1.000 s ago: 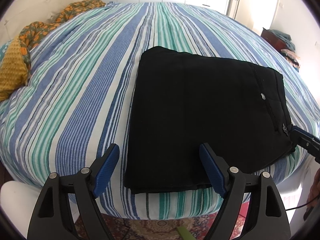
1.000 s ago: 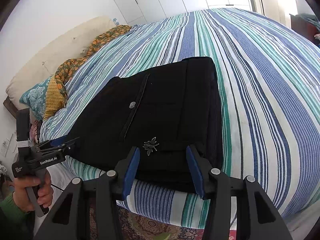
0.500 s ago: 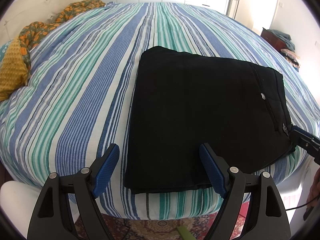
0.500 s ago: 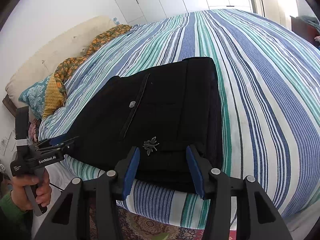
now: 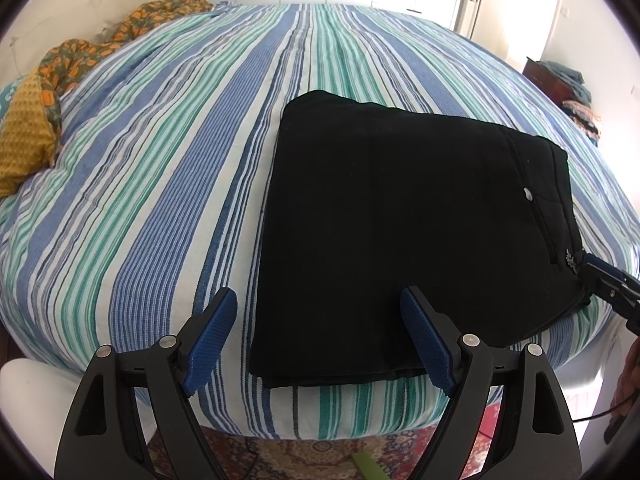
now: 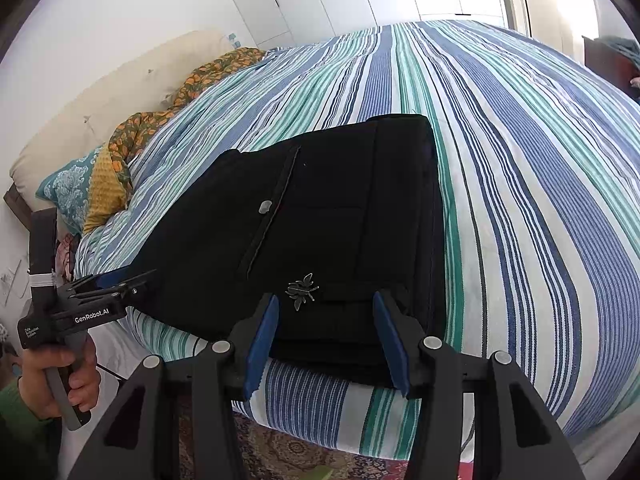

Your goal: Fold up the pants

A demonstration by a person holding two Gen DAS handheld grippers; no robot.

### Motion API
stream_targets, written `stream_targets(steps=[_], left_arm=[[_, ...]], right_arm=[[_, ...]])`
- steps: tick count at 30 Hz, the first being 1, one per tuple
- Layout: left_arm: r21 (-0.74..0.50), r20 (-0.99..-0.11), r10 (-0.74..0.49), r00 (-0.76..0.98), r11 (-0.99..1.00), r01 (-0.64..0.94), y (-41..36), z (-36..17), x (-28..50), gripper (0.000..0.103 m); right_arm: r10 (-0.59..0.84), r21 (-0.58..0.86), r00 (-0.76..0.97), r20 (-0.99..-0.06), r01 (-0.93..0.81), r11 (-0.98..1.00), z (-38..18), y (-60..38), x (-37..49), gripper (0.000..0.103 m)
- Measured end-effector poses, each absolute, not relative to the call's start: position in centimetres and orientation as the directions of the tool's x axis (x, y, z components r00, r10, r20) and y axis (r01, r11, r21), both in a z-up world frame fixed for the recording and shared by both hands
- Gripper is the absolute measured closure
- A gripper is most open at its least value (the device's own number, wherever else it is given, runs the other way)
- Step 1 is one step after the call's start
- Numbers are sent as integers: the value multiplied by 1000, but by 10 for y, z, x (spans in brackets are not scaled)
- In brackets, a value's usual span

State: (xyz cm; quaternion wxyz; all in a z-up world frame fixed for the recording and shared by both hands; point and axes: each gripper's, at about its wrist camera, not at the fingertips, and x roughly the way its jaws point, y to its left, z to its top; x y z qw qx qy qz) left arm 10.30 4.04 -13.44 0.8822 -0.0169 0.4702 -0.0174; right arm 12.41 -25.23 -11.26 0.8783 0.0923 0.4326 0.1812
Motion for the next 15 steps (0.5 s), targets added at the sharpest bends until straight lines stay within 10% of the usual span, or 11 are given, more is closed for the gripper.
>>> stream_targets(steps=[15], left_arm=[[-47, -829, -47, 557, 999, 15, 41, -134, 103, 18]], right_arm=[[395, 307, 560, -728, -249, 919, -113, -250, 124, 48]])
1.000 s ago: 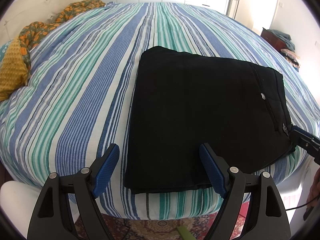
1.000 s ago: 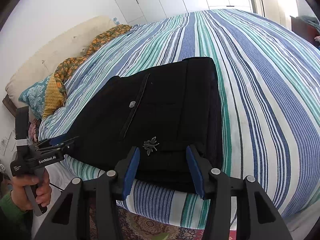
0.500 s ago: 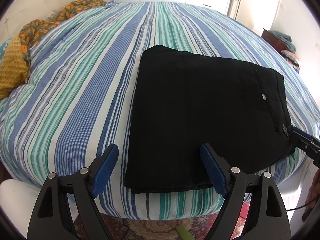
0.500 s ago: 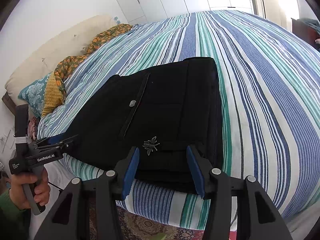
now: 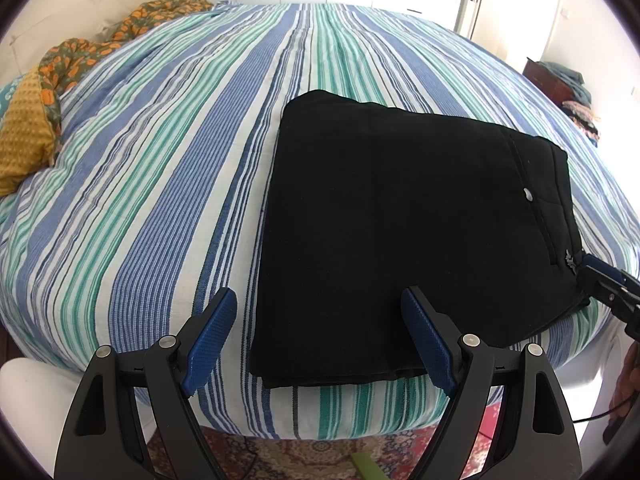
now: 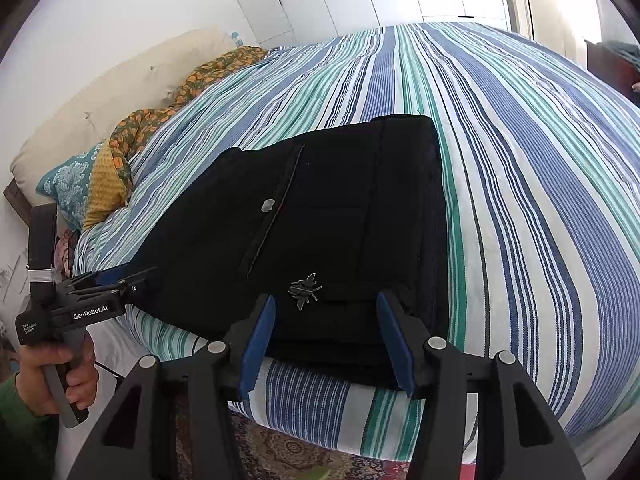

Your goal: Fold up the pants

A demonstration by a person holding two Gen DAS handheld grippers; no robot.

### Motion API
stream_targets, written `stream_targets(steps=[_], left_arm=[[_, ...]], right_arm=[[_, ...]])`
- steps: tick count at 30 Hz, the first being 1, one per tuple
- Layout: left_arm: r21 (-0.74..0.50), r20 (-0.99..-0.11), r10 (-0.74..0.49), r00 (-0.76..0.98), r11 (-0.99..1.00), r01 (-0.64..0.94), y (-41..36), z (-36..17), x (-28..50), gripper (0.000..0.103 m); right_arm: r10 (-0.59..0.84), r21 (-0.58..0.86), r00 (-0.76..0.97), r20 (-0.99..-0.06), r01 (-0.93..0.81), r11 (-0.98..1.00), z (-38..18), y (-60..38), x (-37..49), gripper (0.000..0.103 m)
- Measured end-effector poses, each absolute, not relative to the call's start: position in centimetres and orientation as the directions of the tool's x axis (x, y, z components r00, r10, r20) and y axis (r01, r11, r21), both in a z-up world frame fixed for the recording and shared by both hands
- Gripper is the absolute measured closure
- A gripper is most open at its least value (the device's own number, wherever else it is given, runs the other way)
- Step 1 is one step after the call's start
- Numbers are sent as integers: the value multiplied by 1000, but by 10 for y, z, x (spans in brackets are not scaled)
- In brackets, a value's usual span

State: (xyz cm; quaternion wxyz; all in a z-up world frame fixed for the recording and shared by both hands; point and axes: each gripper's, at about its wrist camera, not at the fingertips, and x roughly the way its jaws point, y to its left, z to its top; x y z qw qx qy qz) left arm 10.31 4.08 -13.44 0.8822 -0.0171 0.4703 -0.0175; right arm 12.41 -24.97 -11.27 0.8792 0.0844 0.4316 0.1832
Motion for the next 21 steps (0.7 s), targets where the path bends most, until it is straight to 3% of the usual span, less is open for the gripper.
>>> stream_targets(steps=[21], left_arm=[[-47, -829, -47, 557, 999, 15, 41, -134, 103, 18]], right_arm=[[392, 295, 560, -730, -260, 920, -113, -246, 123, 45]])
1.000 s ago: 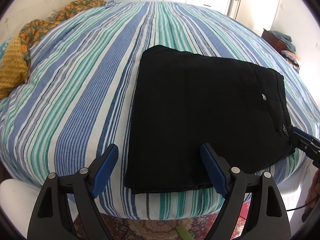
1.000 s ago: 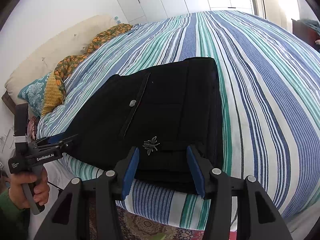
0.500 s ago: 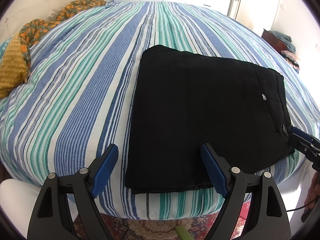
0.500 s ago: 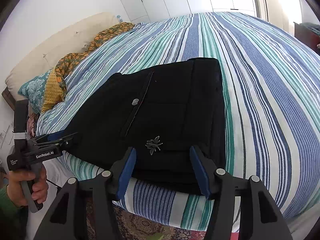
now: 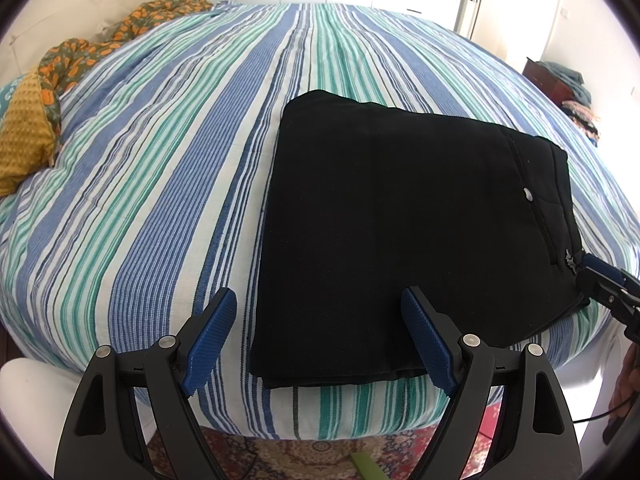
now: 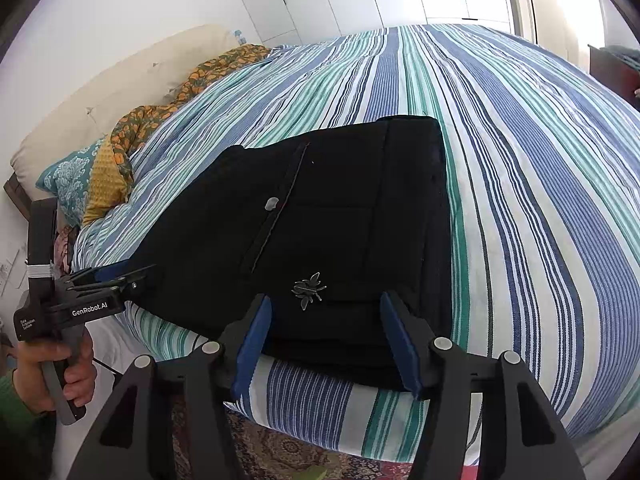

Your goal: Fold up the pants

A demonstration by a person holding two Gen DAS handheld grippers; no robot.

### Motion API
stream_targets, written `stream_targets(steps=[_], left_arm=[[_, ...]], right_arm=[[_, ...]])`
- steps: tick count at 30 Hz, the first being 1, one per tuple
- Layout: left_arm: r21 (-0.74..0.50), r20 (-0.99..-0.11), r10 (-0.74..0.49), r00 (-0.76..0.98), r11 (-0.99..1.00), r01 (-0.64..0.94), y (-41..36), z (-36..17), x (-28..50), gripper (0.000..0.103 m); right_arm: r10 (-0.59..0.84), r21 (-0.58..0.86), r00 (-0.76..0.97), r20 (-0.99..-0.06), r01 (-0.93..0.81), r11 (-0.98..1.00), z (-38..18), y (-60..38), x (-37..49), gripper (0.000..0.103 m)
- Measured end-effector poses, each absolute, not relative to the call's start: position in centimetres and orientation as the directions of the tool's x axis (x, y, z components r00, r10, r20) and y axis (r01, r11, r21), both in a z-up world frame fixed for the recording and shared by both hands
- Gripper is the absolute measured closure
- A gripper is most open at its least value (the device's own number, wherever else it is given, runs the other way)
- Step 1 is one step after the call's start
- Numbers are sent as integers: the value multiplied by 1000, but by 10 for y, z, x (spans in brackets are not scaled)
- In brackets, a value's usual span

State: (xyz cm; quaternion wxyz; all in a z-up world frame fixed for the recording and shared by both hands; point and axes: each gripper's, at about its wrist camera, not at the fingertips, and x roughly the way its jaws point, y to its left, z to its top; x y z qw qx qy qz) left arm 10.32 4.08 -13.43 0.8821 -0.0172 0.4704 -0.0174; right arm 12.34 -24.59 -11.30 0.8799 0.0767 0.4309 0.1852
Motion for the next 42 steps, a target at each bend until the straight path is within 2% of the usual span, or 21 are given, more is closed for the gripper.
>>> stream_targets(steps=[18, 23, 25, 29, 32, 34, 36, 37, 38, 39, 40, 41, 42], left_arm=[[-69, -834, -69, 548, 997, 20, 45, -132, 105, 18], [-206, -828, -155, 538, 978, -36, 81, -116, 106, 18], [-291, -830, -216, 514, 954, -68, 100, -119, 117, 18], [-454, -817, -380, 433, 888, -78, 121, -133, 144, 18], [-451, -837, -413, 361, 892, -24, 111, -145, 165, 17], [-437, -851, -421, 314, 899, 22, 99, -152, 177, 14], [-447, -852, -440, 284, 893, 43, 89, -158, 186, 11], [-454, -850, -449, 276, 890, 47, 86, -159, 190, 13], [-481, -837, -477, 268, 875, 53, 82, -158, 193, 39], [-499, -830, -494, 260, 865, 50, 81, -155, 195, 55], [-475, -840, -469, 273, 879, 46, 79, -149, 197, 63], [-468, -837, -465, 288, 882, 62, 76, -139, 197, 80], [-465, -831, -466, 304, 882, 79, 74, -128, 197, 81]], right_arm=[[396, 297, 560, -728, -263, 918, -111, -245, 123, 44], [478, 435, 567, -670, -222, 873, -89, -276, 127, 42], [443, 455, 596, -670, -142, 879, -84, -300, 132, 34], [519, 586, 509, -687, -35, 810, -101, -342, 161, 34], [616, 658, 414, -670, -54, 751, -114, -341, 181, 34], [609, 630, 362, -706, -72, 773, -121, -329, 195, 33], [608, 609, 307, -732, -106, 786, -132, -313, 207, 27], [618, 612, 256, -743, -113, 783, -142, -306, 213, 24], [618, 609, 214, -757, -112, 785, -151, -299, 218, 24], [623, 614, 209, -753, -116, 781, -155, -294, 220, 25], [639, 627, 200, -743, -126, 769, -155, -289, 221, 32], [642, 627, 186, -743, -138, 766, -153, -286, 223, 43], [639, 619, 183, -747, -158, 769, -148, -283, 223, 49]])
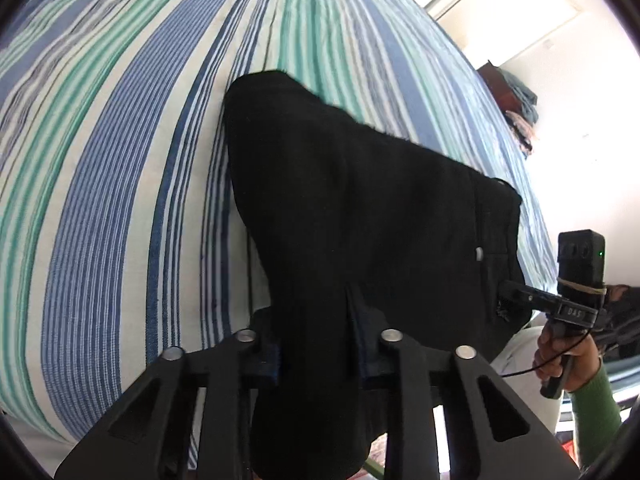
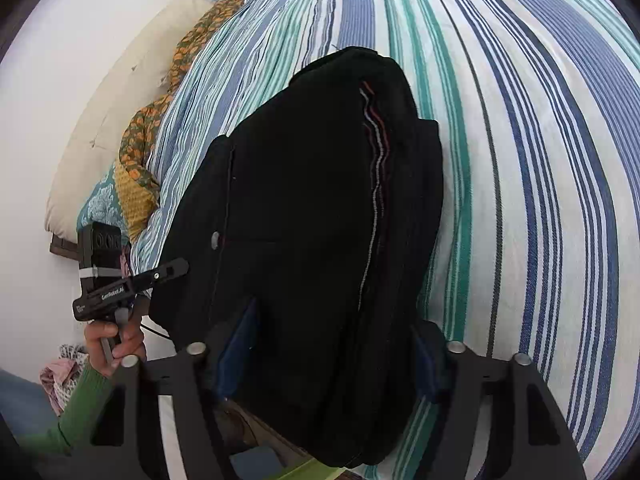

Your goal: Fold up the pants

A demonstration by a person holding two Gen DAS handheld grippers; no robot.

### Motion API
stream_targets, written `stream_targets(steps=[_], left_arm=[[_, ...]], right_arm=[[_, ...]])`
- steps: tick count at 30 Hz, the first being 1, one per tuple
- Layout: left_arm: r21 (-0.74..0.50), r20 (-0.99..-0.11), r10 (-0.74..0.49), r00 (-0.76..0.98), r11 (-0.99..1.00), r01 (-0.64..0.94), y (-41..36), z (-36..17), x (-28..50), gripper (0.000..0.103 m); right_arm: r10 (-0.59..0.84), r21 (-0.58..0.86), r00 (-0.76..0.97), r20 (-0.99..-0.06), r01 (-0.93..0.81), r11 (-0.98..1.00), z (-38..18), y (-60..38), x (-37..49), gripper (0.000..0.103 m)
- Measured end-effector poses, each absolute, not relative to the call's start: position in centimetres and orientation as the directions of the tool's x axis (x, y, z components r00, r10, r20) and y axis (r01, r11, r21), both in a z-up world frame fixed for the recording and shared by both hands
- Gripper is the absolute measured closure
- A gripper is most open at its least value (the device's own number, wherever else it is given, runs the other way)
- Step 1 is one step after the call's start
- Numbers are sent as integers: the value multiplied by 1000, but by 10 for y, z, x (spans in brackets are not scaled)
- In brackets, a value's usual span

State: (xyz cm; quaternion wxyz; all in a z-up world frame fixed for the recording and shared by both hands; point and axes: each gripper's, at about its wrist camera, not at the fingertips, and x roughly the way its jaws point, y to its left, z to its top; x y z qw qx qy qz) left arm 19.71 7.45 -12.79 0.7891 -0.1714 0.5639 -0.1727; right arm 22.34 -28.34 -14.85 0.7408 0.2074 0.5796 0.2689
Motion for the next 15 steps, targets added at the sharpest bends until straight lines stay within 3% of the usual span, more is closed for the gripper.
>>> stream_targets(steps=[2, 4, 10, 11, 13, 14, 15], left_arm=[[-473, -805, -480, 348, 874, 110, 72, -101, 200, 81], [-494, -765, -504, 401, 859, 137, 71, -71, 209, 81], [-403, -700, -430, 570, 897, 182, 77, 3, 265, 80], [-382, -695, -412, 590, 906, 183, 78, 6, 278, 75], [-272, -724, -310, 616, 949, 158, 76, -2, 301, 52], [-194, -750, -220, 624, 975, 111, 78, -14, 307, 26], [-120, -765, -132, 631, 991, 61, 80, -28, 308, 19]], right_arm=[[650, 617, 195, -735, -206, 759, -133, -280, 222, 66], [678, 630, 212, -704, -256, 734, -110, -278, 225, 68], [689, 559, 331, -645, -410, 721, -26, -255, 272, 68], [684, 543, 354, -638, -423, 725, -16, -253, 284, 67], [676, 536, 389, -626, -415, 735, -6, -255, 316, 63], [667, 531, 395, -632, -406, 744, -8, -258, 331, 57], [633, 500, 410, -657, -392, 772, -12, -262, 343, 52]])
